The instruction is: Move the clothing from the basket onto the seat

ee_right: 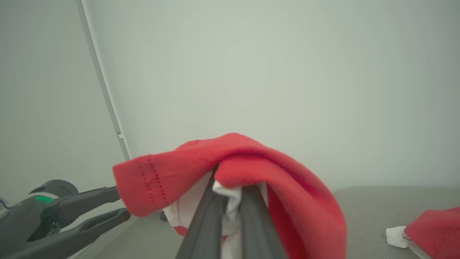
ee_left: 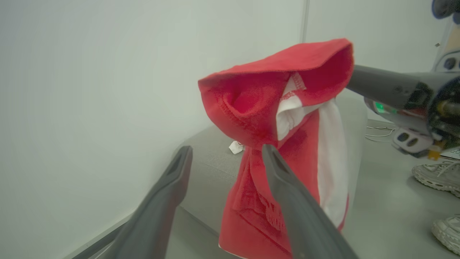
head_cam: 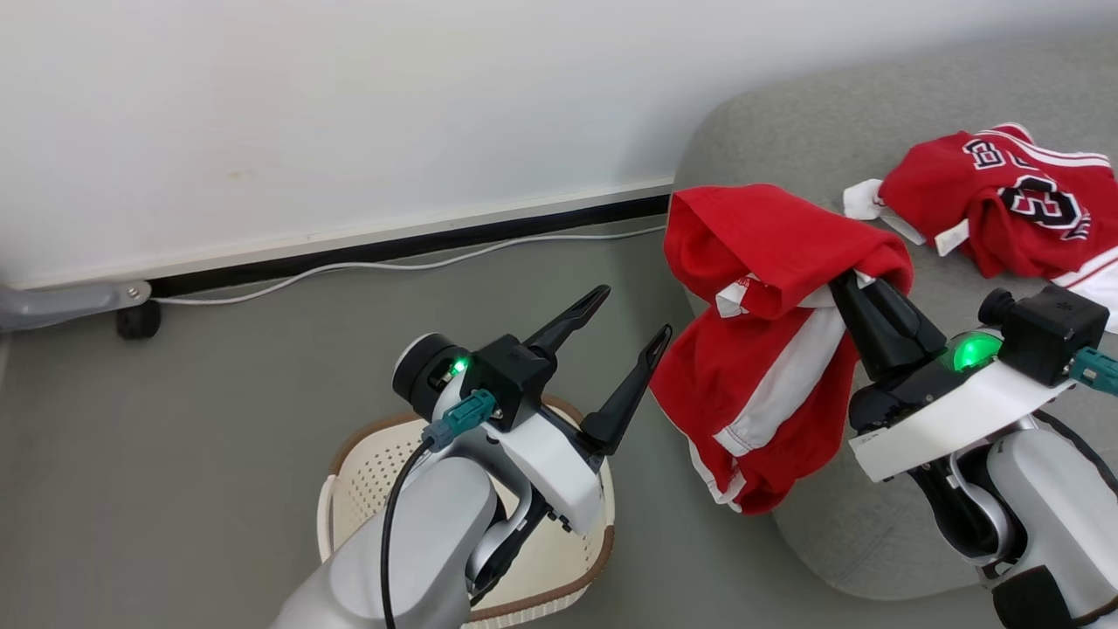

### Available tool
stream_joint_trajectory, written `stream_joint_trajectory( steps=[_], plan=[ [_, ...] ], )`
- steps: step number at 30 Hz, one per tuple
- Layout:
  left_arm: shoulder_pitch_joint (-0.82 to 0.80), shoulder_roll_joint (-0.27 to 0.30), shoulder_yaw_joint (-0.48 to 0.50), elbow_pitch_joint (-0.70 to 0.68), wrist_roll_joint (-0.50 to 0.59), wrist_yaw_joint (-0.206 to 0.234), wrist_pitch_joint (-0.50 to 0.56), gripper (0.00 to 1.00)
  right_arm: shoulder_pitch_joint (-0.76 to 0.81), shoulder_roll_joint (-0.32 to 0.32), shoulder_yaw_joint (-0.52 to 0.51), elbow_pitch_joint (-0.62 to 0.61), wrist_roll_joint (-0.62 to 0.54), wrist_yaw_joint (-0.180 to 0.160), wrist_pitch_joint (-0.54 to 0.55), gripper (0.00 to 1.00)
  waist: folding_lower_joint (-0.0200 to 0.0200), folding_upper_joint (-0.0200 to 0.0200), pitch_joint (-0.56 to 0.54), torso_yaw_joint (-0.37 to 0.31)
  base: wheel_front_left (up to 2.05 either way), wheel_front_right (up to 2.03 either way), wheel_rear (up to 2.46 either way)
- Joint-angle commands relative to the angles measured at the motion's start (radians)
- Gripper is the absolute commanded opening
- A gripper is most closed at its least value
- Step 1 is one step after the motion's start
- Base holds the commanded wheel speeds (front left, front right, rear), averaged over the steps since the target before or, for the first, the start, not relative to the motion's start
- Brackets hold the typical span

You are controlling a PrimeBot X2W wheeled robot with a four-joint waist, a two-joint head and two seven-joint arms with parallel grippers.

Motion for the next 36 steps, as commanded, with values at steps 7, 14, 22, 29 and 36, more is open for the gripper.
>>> stream_joint_trajectory(
  steps=[7, 14, 22, 29, 36],
  plan=[
    [0.019, 0.001, 0.057, -0.007, -0.002, -0.028, -0.006, 1.0, 0.0, -0.02, -0.022, -0.045, -0.003, 0.003, -0.006, 0.0, 0.0, 0.0, -0.014, -0.115, 0.0, 0.0, 0.0],
    [0.051, -0.011, 0.071, -0.005, 0.011, -0.044, -0.006, 1.0, -0.009, -0.03, -0.044, -0.068, -0.004, 0.003, -0.006, 0.0, 0.0, 0.0, -0.012, -0.199, 0.0, 0.0, 0.0],
    [0.069, -0.02, 0.093, -0.01, 0.034, -0.055, -0.006, 1.0, -0.024, -0.049, -0.073, -0.105, -0.004, 0.003, -0.006, 0.0, 0.0, 0.0, 0.002, -0.298, 0.0, 0.0, 0.0],
    [0.066, -0.023, 0.076, -0.009, 0.043, -0.066, -0.006, 1.0, -0.01, -0.069, -0.123, -0.129, -0.011, 0.003, -0.006, 0.0, 0.0, 0.0, 0.019, -0.341, 0.0, 0.0, 0.0],
    [0.044, -0.023, 0.017, -0.023, 0.018, -0.067, -0.006, 1.0, -0.003, -0.106, -0.169, -0.148, -0.01, 0.003, -0.006, 0.0, 0.0, 0.0, 0.053, -0.349, 0.0, 0.0, 0.0]
  ],
)
